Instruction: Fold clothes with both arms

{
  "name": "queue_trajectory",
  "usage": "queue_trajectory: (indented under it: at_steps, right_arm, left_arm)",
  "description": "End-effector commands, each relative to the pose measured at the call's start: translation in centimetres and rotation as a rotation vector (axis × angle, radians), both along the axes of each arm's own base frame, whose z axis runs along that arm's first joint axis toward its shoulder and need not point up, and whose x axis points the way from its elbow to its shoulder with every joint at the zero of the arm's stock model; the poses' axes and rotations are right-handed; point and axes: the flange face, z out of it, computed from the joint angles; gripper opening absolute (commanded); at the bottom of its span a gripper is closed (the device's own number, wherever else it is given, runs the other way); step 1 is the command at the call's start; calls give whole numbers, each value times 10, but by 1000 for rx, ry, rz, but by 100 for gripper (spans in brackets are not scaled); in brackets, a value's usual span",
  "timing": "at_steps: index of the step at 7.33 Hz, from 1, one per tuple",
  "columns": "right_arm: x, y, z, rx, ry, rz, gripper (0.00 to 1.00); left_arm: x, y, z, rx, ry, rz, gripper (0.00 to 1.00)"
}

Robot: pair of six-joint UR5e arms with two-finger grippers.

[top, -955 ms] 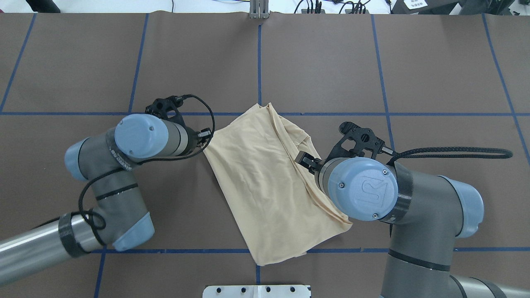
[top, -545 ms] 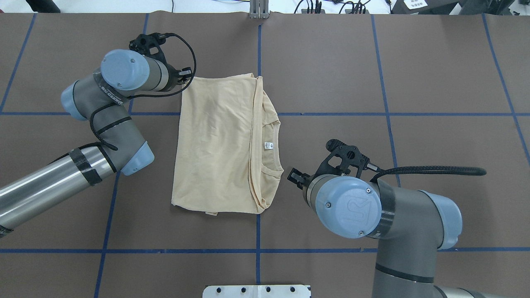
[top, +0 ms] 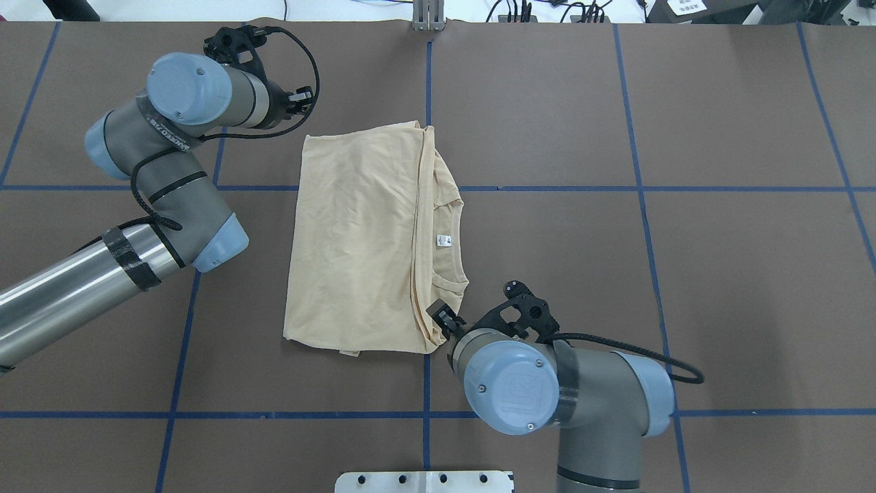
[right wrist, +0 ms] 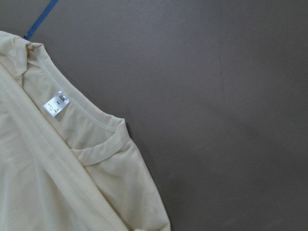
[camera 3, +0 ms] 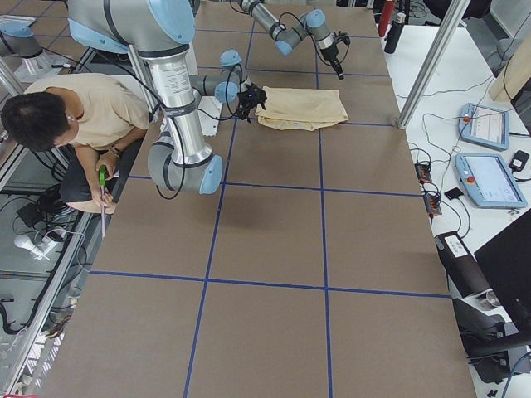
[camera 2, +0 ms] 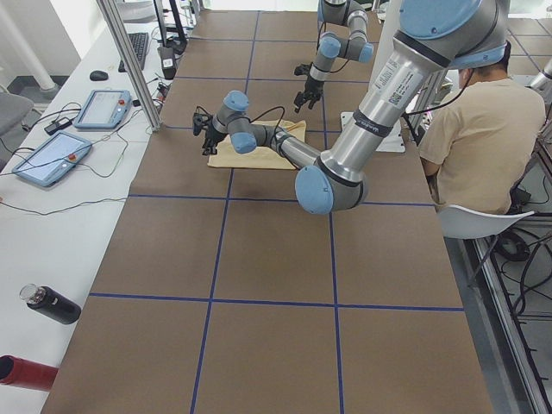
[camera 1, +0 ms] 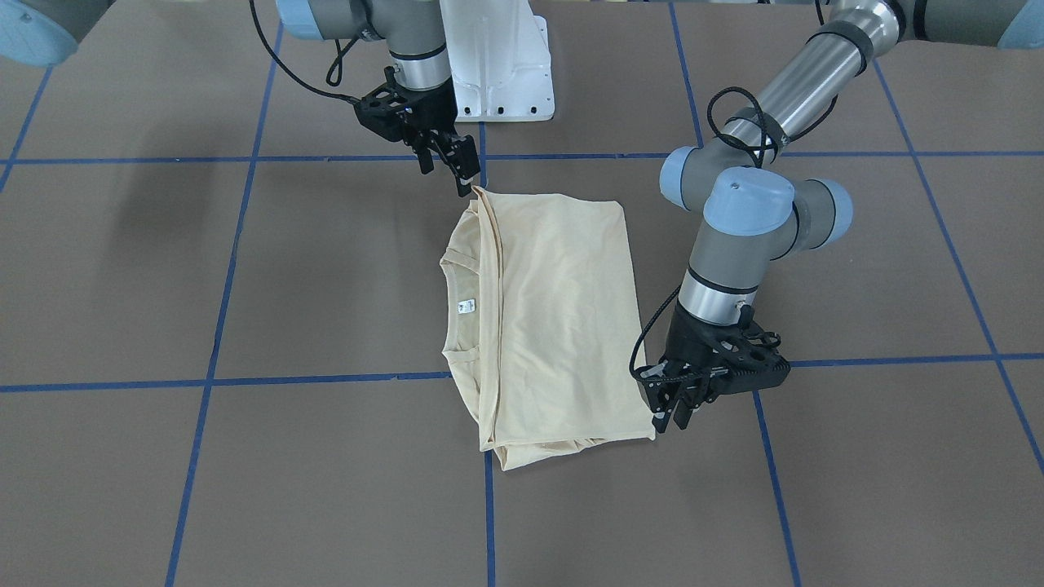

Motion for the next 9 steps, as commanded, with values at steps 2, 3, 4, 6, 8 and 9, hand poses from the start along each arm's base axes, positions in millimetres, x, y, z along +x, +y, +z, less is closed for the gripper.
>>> queue_trajectory:
  at_steps: [2, 3, 4, 6, 8, 9]
  right_arm:
    - [-39, -10, -9, -61, -21, 87, 100]
    - [-38, -14, -11, -58, -25, 109, 100]
    - [-37, -19, -9, -56, -20, 116, 100]
    - [-42, -19, -1, -58, -1, 113, 100]
    - [-43, -18, -2, -63, -3, 115, 100]
    - [-45, -19, 0, -64, 5, 115, 99]
  left_arm:
    - [-15, 14, -12, -6, 0, -2, 39]
    - [-15, 14, -12, -7, 1, -2, 39]
    - [-15, 14, -12, -10, 3, -4, 39]
    - [-15, 14, -12, -11, 2, -4, 39]
    - [-14, 15, -12, -11, 4, -3, 39]
    - [-13, 15, -12, -11, 4, -2, 39]
